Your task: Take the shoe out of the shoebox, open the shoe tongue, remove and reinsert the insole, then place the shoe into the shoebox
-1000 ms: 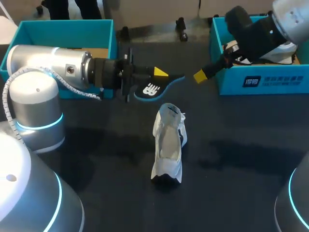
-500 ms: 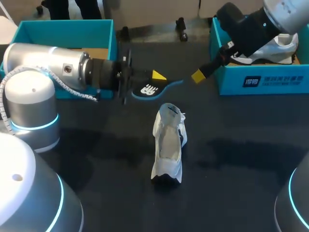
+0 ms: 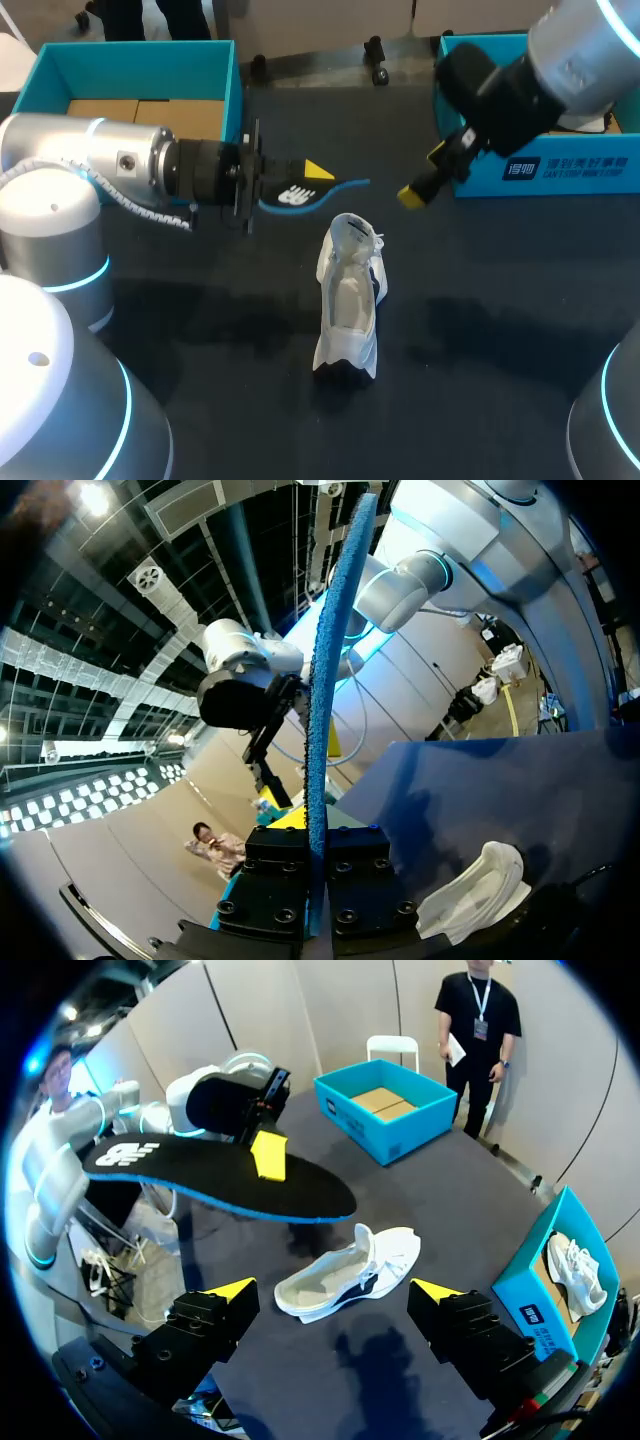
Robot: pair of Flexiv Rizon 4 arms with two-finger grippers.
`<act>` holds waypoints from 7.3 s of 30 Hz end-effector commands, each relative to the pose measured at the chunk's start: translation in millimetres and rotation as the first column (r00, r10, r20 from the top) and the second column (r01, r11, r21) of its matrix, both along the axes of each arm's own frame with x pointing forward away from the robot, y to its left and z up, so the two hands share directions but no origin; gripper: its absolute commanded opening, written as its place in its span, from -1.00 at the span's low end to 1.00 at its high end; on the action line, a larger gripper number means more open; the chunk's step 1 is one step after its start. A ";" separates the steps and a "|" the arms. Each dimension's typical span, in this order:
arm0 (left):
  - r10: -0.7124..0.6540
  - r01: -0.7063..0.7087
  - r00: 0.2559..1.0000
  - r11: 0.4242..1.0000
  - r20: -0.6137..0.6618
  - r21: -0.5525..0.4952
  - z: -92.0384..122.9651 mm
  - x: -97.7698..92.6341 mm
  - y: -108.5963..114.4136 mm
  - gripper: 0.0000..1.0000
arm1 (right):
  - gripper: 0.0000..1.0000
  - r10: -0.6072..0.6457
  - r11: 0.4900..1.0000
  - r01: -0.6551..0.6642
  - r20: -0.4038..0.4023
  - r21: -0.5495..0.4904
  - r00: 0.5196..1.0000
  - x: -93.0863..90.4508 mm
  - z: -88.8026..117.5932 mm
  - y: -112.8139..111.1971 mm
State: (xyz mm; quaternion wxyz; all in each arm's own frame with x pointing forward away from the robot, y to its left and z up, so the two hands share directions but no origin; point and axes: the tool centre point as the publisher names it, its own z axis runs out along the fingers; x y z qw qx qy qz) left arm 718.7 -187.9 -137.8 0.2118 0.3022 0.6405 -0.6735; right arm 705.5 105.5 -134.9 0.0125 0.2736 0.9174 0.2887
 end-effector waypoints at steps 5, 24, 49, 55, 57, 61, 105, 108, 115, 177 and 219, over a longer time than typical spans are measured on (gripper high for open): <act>0.026 -0.026 1.000 0.999 0.008 -0.022 -14.7 -9.9 0.6 -1.00 | 1.00 0.004 1.000 -0.003 0.102 -0.014 0.995 -26.9 -28.7 -0.5; 0.032 -0.033 0.998 0.999 -0.048 -0.019 -30.3 -27.7 2.3 -1.00 | 1.00 0.102 0.995 -0.097 0.127 -0.038 0.987 -48.4 -76.9 12.9; 0.034 -0.034 0.994 0.999 -0.102 -0.003 -53.1 -59.8 -0.6 -1.00 | 1.00 0.286 0.951 -0.262 0.146 -0.167 0.947 -52.5 -118.7 7.0; 0.023 -0.022 0.993 1.000 -0.113 0.005 -61.3 -70.1 -4.8 -1.00 | 1.00 0.303 0.947 -0.282 0.135 -0.156 0.943 -49.1 -133.3 6.6; 0.032 -0.031 0.993 0.999 -0.114 0.005 -62.6 -70.6 -5.0 -1.00 | 1.00 0.311 0.945 -0.291 0.127 -0.152 0.942 -47.6 -137.4 7.1; 0.047 -0.047 0.993 0.999 -0.110 0.008 -66.9 -68.5 -3.3 -1.00 | 1.00 0.317 0.942 -0.299 0.118 -0.149 0.941 -45.2 -141.0 7.6; 0.073 -0.073 0.992 0.997 -0.107 0.005 -87.4 -69.2 0.2 -1.00 | 1.00 0.306 0.949 -0.296 0.095 -0.108 0.947 -55.1 -160.7 5.2; 0.073 -0.073 0.992 0.997 -0.107 0.005 -87.4 -69.2 0.2 -1.00 | 1.00 0.306 0.949 -0.296 0.095 -0.108 0.947 -55.1 -160.7 5.2; 0.055 -0.055 0.994 0.998 -0.091 0.002 -87.4 -75.6 -0.9 -1.00 | 1.00 0.306 0.949 -0.296 0.095 -0.108 0.947 -55.1 -160.7 5.2; 0.117 -0.108 0.990 0.989 -0.083 0.099 -154.5 -70.1 -0.7 -1.00 | 1.00 0.306 0.949 -0.296 0.095 -0.108 0.947 -55.1 -160.7 5.2; 0.095 -0.089 0.991 0.994 -0.097 0.058 -135.2 -79.2 -2.3 -1.00 | 1.00 0.306 0.949 -0.296 0.095 -0.108 0.947 -55.1 -160.7 5.2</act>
